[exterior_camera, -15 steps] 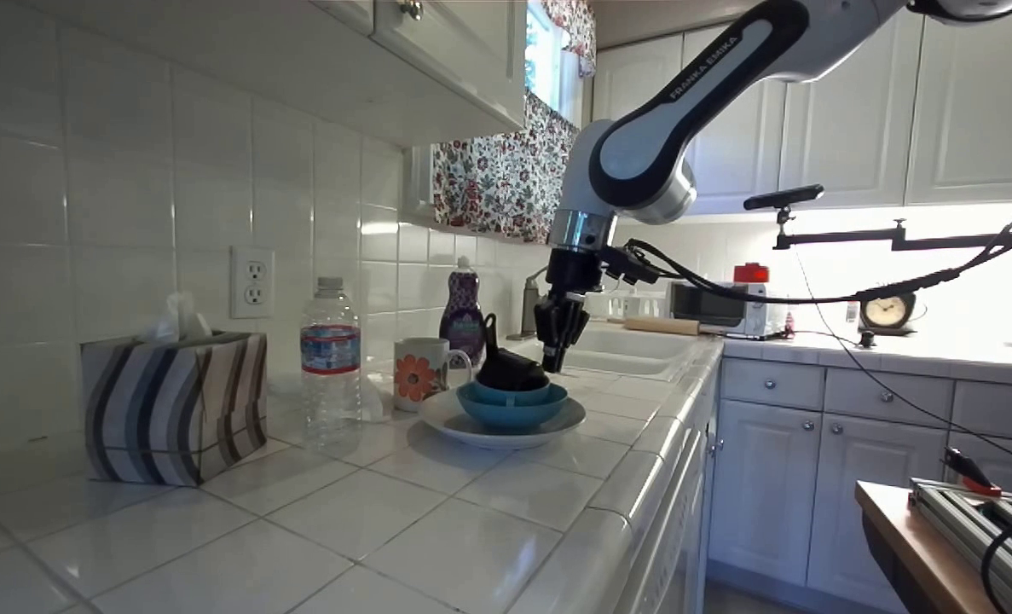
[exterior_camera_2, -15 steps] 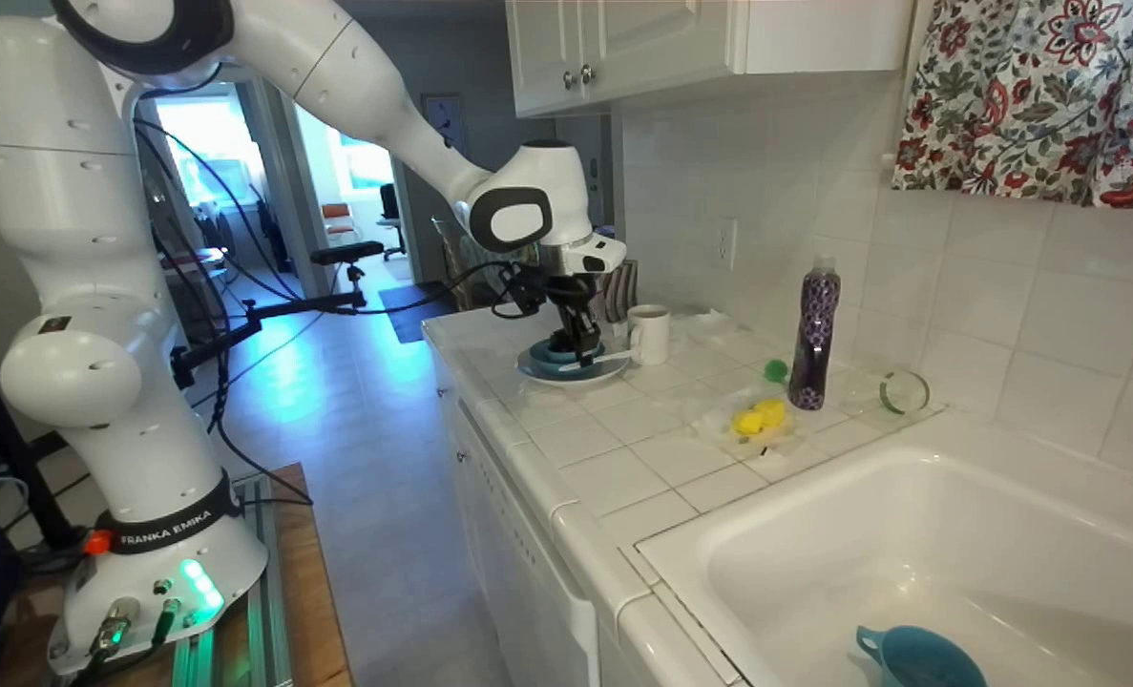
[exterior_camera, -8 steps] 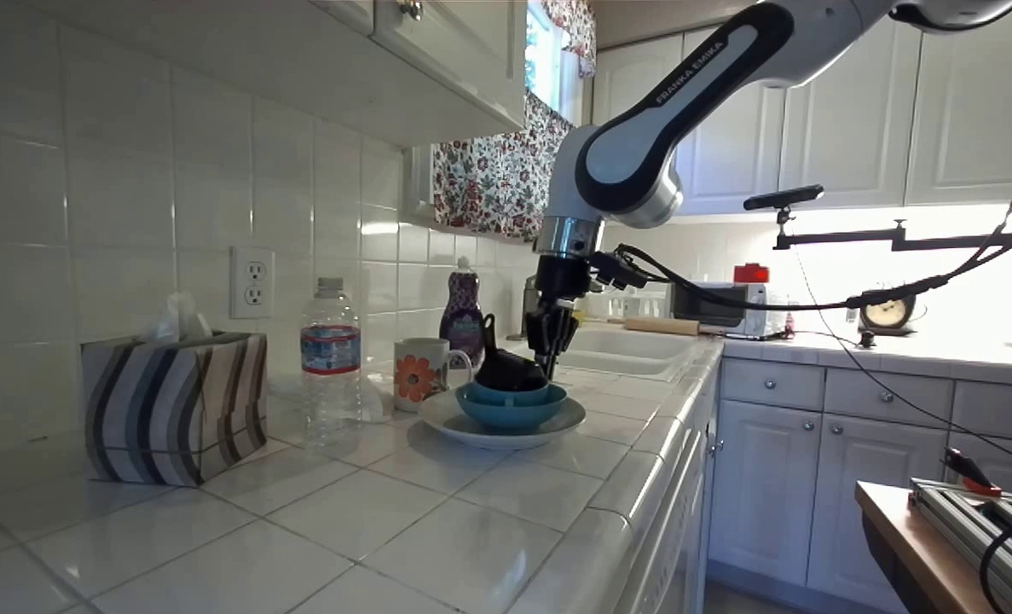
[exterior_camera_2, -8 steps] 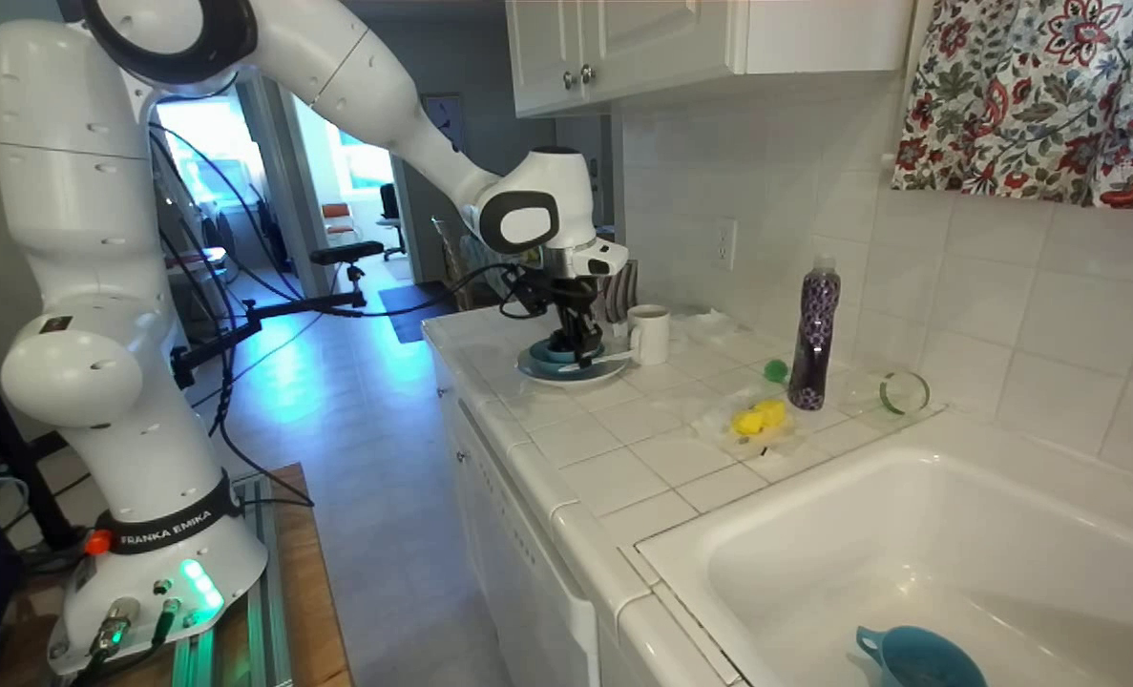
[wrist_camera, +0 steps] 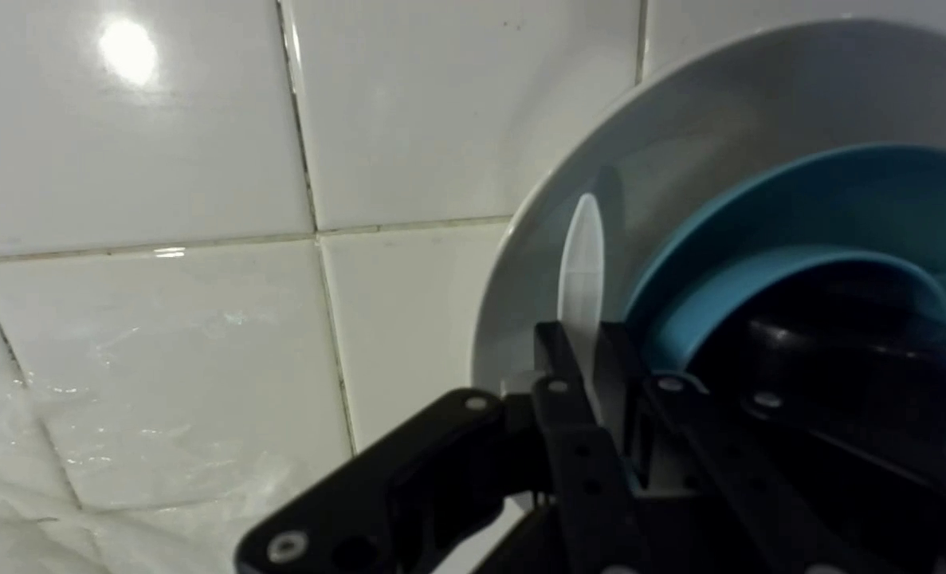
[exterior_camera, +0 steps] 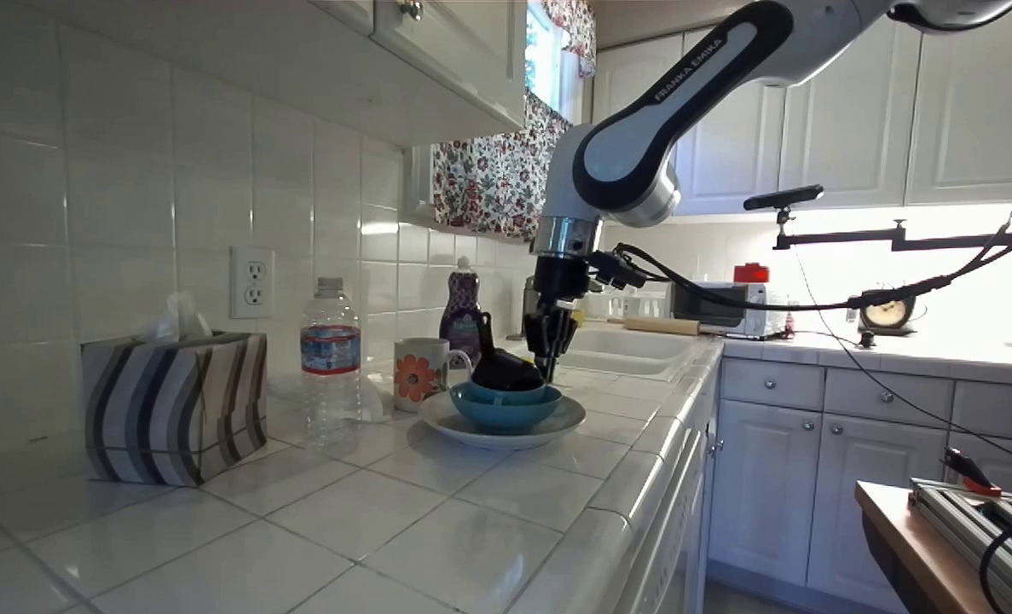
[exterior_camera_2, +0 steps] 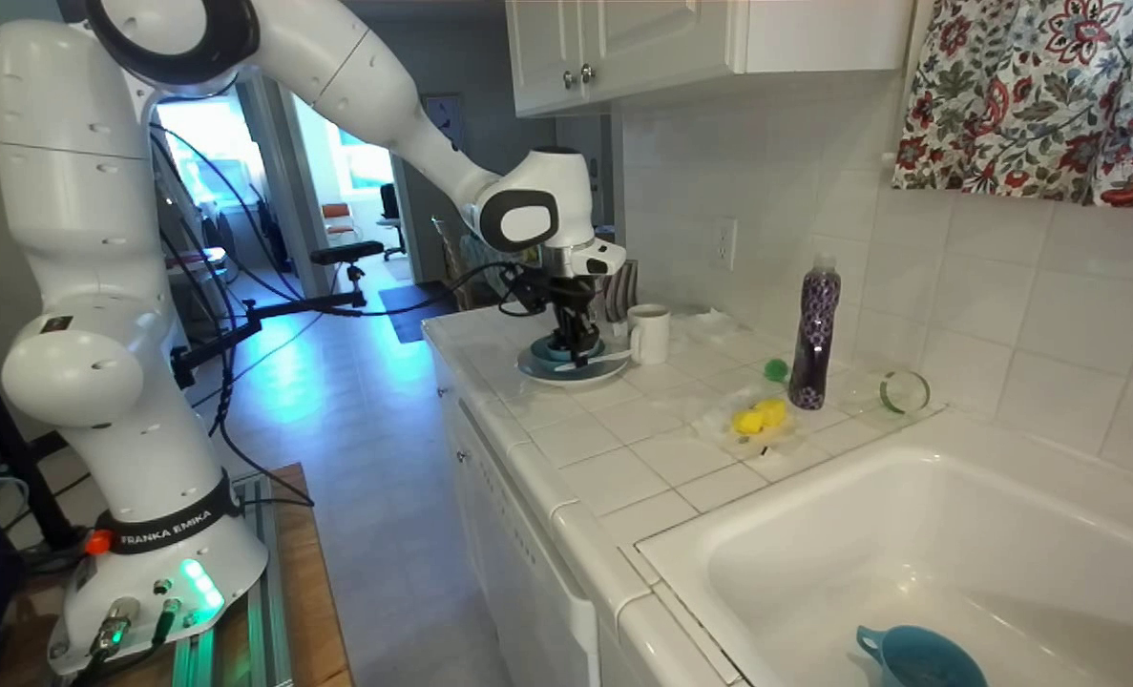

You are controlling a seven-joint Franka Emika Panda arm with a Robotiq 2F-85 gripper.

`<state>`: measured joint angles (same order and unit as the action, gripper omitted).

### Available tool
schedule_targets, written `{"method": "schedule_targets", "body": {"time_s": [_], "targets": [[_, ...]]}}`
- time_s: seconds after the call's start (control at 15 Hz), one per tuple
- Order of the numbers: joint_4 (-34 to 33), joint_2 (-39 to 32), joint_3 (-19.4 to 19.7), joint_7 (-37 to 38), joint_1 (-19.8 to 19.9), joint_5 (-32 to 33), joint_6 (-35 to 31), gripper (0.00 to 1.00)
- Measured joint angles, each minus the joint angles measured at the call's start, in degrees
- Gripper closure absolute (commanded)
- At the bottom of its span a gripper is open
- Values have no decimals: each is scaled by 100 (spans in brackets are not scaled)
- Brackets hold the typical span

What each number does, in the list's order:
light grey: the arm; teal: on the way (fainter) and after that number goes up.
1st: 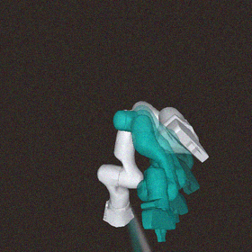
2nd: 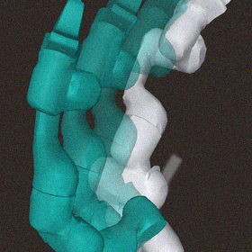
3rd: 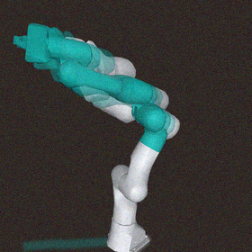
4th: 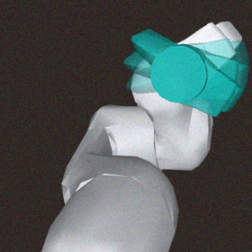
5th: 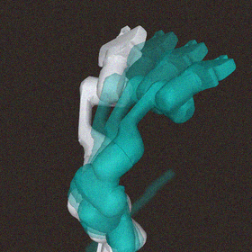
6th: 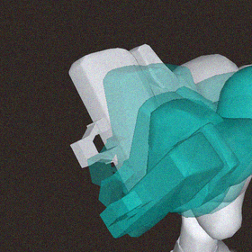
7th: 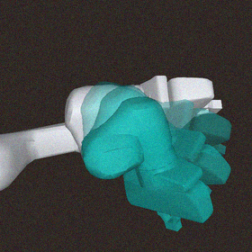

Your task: Put the plastic knife on the white plate

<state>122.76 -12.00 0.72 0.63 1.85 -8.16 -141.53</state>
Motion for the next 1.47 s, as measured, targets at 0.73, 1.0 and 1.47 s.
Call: {"method": "schedule_targets", "body": {"time_s": [0.73, 1.0, 1.47], "targets": [[5, 17, 0, 2, -38, 80, 8, 97], [25, 33, 0, 42, -66, 164, -10, 97], [335, 177, 71, 69, -21, 153, -315, 97]]}}
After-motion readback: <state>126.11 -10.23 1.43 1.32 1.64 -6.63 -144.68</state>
